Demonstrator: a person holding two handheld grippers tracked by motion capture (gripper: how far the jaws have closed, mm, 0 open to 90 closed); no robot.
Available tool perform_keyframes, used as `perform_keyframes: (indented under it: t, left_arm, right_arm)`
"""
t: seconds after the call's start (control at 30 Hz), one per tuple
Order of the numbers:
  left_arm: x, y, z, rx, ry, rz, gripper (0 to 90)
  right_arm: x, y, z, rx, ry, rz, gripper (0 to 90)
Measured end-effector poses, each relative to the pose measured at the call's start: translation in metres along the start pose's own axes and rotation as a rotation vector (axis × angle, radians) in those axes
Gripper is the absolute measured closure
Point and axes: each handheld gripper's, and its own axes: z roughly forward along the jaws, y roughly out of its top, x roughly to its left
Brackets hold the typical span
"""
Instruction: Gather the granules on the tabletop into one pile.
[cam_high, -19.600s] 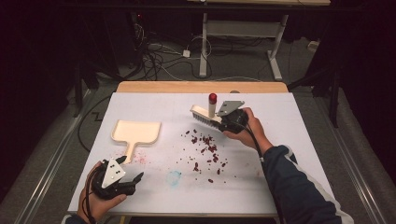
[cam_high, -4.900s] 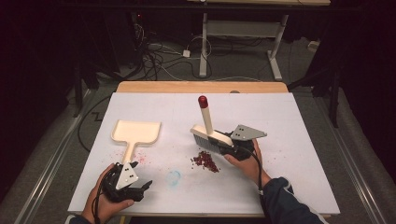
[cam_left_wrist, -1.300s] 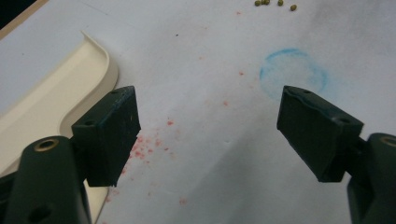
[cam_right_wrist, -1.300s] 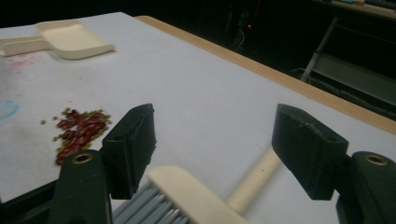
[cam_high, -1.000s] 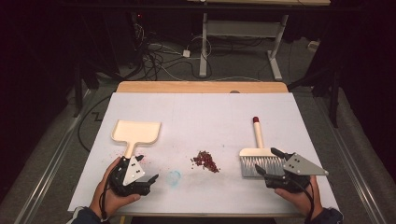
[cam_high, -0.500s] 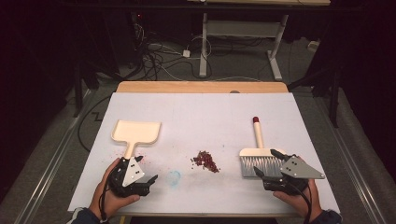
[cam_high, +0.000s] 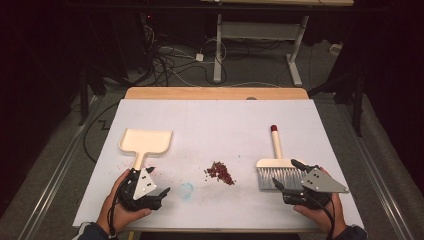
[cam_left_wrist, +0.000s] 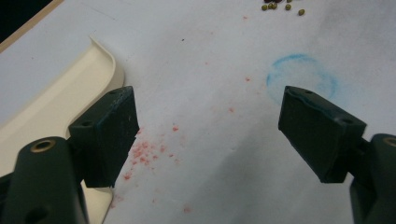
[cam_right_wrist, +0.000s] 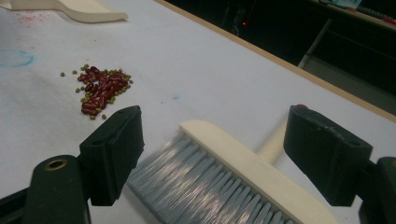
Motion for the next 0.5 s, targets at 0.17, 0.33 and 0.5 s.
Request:
perform_keyframes:
  t: [0.17, 0.33, 0.5]
  left_arm:
    - [0.0003, 0.0005, 0.0009, 0.008, 0.001, 0.005, 19.2]
    - [0.0019, -0.0003, 0.0020, 0.007, -0.002, -0.004, 19.2]
    - [0.0035, -0.0007, 0.0024, 0.006, -0.002, -0.010, 19.2]
  right_arm:
    - [-0.0016, -0.0005, 0.0006, 0.000, -0.003, -0.010, 20.9]
    - [-0.0034, -0.0001, 0.0026, -0.003, -0.001, -0.009, 20.9]
    - [-0.0069, 0.0016, 0.0063, 0.005, -0.013, -0.011, 20.9]
